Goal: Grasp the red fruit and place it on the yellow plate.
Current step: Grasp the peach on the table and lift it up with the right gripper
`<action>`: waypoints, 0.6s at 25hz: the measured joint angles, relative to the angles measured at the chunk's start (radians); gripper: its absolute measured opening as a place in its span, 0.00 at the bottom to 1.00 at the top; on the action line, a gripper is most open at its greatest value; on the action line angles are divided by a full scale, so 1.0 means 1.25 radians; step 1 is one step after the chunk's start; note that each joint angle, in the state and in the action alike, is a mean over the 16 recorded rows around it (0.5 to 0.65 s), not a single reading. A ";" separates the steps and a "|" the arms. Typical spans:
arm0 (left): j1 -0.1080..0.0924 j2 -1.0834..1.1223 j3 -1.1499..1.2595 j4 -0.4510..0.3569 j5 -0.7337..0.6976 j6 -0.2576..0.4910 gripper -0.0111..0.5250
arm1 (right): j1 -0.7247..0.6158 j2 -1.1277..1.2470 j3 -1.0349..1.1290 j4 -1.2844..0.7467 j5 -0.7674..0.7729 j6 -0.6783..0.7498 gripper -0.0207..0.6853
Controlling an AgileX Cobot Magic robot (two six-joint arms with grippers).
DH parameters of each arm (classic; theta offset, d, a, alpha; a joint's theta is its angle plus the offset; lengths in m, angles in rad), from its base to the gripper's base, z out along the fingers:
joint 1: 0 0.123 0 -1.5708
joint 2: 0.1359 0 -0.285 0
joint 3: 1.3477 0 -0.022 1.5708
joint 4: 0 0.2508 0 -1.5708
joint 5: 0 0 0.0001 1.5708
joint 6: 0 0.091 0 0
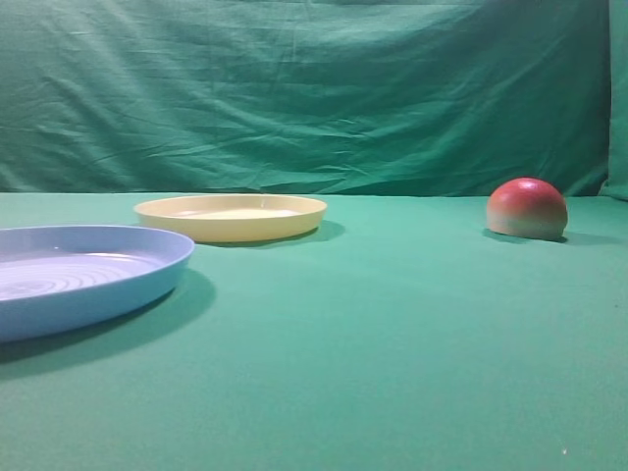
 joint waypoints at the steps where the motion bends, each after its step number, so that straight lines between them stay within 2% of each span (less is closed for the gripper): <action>1: 0.000 0.000 0.000 0.000 0.000 0.000 0.31 | 0.000 0.000 0.000 0.003 -0.005 0.001 0.03; 9: 0.000 0.000 0.000 0.000 0.000 0.000 0.31 | 0.000 0.001 -0.011 0.053 -0.096 0.008 0.03; 15: 0.000 0.000 0.000 0.000 0.000 0.000 0.31 | 0.000 0.055 -0.091 0.094 -0.139 -0.002 0.03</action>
